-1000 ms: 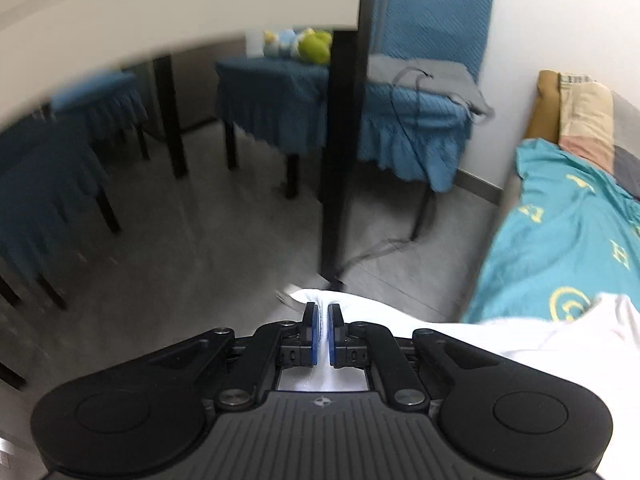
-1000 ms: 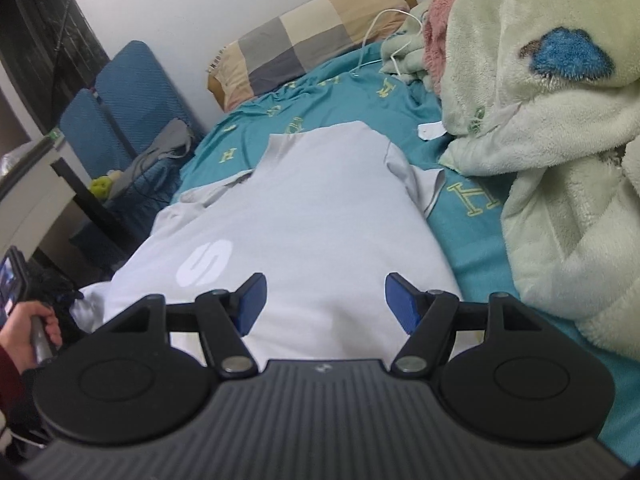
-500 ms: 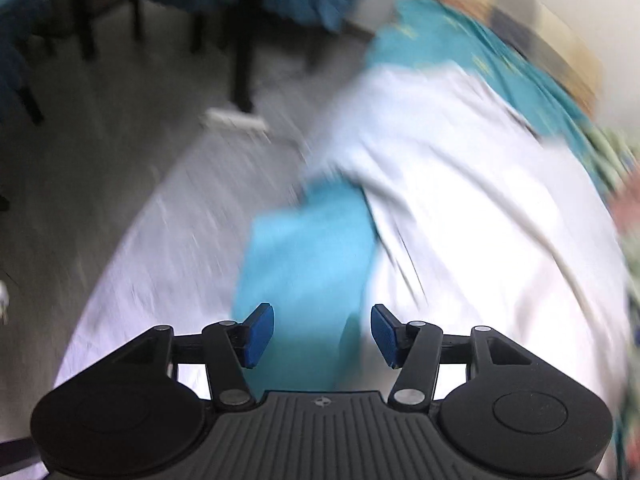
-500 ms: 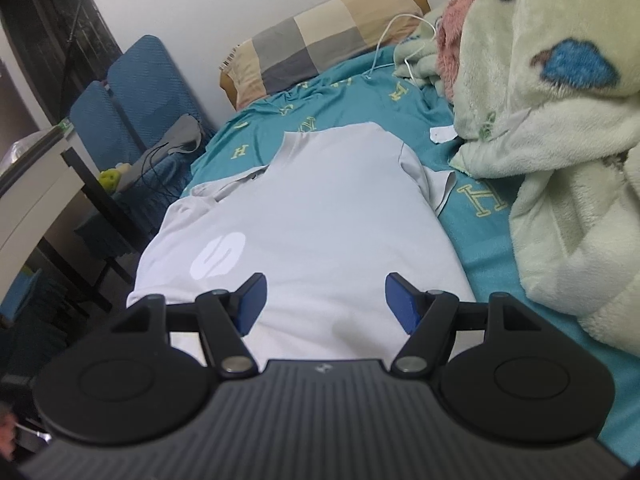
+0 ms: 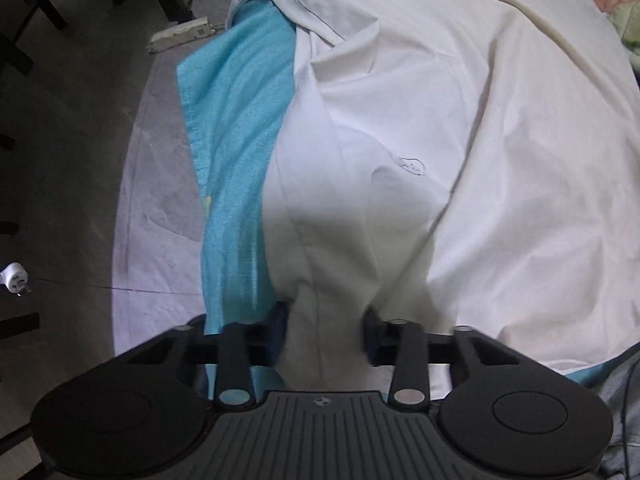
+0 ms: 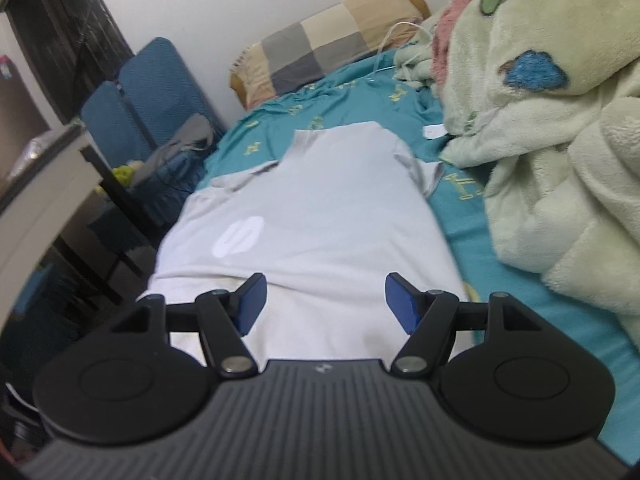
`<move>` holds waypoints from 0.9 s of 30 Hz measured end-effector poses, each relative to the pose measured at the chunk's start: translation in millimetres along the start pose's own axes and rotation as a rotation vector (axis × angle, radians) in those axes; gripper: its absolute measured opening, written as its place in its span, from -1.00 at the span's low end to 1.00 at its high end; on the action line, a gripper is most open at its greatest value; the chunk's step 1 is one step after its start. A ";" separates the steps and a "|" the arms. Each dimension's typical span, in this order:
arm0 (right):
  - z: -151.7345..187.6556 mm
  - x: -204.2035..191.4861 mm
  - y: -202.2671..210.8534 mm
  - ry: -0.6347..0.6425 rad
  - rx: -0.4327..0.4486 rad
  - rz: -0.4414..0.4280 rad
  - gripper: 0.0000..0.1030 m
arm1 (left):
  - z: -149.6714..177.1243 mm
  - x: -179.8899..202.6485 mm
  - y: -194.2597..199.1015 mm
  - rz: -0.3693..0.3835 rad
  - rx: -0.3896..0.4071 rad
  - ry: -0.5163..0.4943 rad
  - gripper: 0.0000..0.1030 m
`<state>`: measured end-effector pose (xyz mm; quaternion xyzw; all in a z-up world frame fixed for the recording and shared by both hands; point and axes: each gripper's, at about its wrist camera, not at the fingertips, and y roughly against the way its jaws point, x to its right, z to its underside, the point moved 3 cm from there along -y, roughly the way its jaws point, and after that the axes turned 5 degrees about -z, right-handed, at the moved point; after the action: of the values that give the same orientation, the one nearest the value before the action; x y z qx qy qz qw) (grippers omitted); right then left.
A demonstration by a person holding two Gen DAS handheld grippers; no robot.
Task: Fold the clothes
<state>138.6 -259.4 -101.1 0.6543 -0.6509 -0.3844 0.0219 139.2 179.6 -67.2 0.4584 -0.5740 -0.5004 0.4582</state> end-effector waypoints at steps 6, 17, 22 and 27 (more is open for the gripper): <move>-9.1 9.3 -5.8 -0.033 0.030 0.014 0.33 | 15.8 -11.4 16.3 0.011 -0.062 0.012 -0.86; -13.7 17.7 -13.4 -0.049 0.045 0.053 0.33 | 31.0 -29.6 4.9 -0.022 -0.112 0.027 -0.84; -14.3 12.7 -11.0 -0.016 0.057 0.060 0.33 | 36.2 -16.0 38.1 -0.064 -0.041 -0.036 -0.24; -16.5 9.1 -4.3 0.008 0.075 0.057 0.33 | 37.2 17.6 95.0 -0.106 0.120 -0.071 0.31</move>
<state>149.7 -274.5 -96.2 0.6372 -0.6832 -0.3565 0.0110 93.3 175.5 25.5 0.4969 -0.5936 -0.5047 0.3822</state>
